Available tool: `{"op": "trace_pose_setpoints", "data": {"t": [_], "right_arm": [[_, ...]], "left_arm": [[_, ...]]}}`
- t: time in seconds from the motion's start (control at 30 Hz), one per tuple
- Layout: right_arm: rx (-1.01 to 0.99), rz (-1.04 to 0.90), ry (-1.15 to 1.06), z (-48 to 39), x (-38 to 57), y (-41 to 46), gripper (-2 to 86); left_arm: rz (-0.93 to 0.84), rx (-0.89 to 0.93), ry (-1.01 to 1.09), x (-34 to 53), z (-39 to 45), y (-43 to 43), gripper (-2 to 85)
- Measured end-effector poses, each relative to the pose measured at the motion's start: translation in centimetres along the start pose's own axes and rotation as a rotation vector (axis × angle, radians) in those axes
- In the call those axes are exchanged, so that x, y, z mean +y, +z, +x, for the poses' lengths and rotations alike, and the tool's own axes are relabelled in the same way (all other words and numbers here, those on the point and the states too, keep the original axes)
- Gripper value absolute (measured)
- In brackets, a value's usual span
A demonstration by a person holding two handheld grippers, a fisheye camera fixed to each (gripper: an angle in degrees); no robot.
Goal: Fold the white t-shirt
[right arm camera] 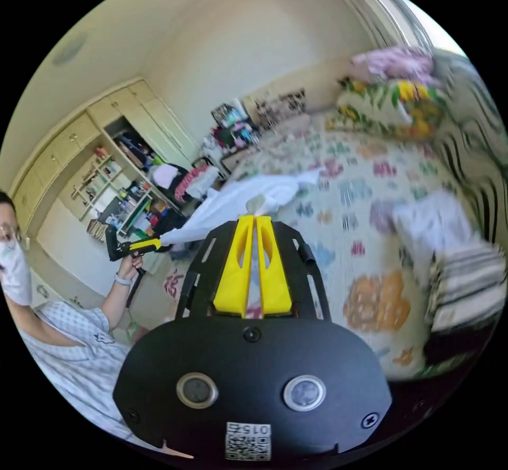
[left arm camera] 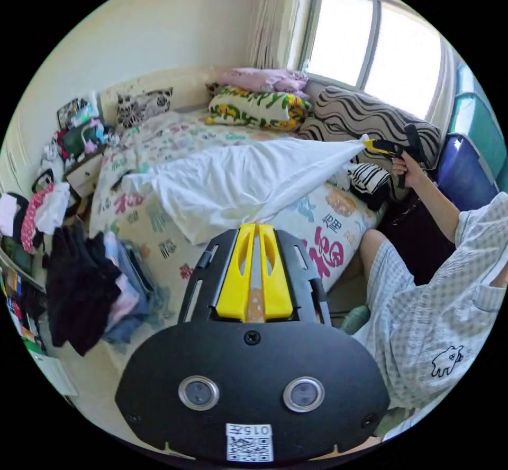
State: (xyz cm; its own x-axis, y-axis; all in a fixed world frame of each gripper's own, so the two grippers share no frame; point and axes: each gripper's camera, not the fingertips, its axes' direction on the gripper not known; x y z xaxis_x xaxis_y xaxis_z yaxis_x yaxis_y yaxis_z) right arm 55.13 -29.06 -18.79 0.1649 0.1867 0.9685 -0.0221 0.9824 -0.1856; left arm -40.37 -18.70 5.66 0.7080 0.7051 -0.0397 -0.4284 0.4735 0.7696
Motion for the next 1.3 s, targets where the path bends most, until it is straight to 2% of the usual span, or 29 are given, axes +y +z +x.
{"op": "trace_pose_setpoints", "data": {"t": [0.13,0.33,0.47,0.6,0.7,0.83,0.9,1.0,1.07,1.13,1.2,1.3], "right_arm": [[0.15,-0.271,0.162,4.8,8.1,5.1,-0.2],[0.323,-0.494,0.104,5.8,13.0,5.1,-0.2],[0.322,-0.558,0.077,6.5,14.6,4.4,-0.1],[0.257,-0.602,0.078,8.0,15.4,3.3,0.4],[0.288,-0.561,0.096,9.2,15.1,1.3,1.8],[0.231,-0.422,0.128,11.5,13.4,-0.6,5.0],[0.228,-0.43,0.123,12.4,12.5,0.3,5.9],[0.271,-0.524,0.101,13.7,11.3,3.4,6.8],[0.308,-0.588,0.101,14.5,10.9,5.1,7.1],[0.34,-0.666,0.106,15.6,10.8,6.7,7.4],[0.359,-0.686,0.113,16.3,10.7,7.0,6.8],[0.333,-0.721,0.106,17.5,10.3,6.5,4.4]], "left_arm": [[-0.247,0.072,-0.123,7.4,0.0,10.5,-0.1],[-0.525,0.116,0.008,12.0,4.8,17.0,-0.2],[-0.646,0.14,0.077,13.5,7.0,20.5,-0.3],[-0.79,0.271,0.096,15.7,7.9,24.1,-0.4],[-0.696,0.272,0.015,16.6,6.3,23.0,0.5],[-0.487,0.146,-0.27,18.1,0.0,21.2,3.9],[-0.45,0.126,-0.372,18.6,-2.2,22.4,5.5],[-0.472,0.204,-0.443,18.4,-3.2,27.0,7.1],[-0.511,0.174,-0.436,17.8,-2.8,30.5,7.1],[-0.685,0.055,-0.393,17.7,-2.5,36.0,5.8],[-0.766,0.002,-0.337,18.3,-1.9,38.8,2.9],[-0.775,0.001,-0.292,19.4,-1.1,40.1,0.2]]}}
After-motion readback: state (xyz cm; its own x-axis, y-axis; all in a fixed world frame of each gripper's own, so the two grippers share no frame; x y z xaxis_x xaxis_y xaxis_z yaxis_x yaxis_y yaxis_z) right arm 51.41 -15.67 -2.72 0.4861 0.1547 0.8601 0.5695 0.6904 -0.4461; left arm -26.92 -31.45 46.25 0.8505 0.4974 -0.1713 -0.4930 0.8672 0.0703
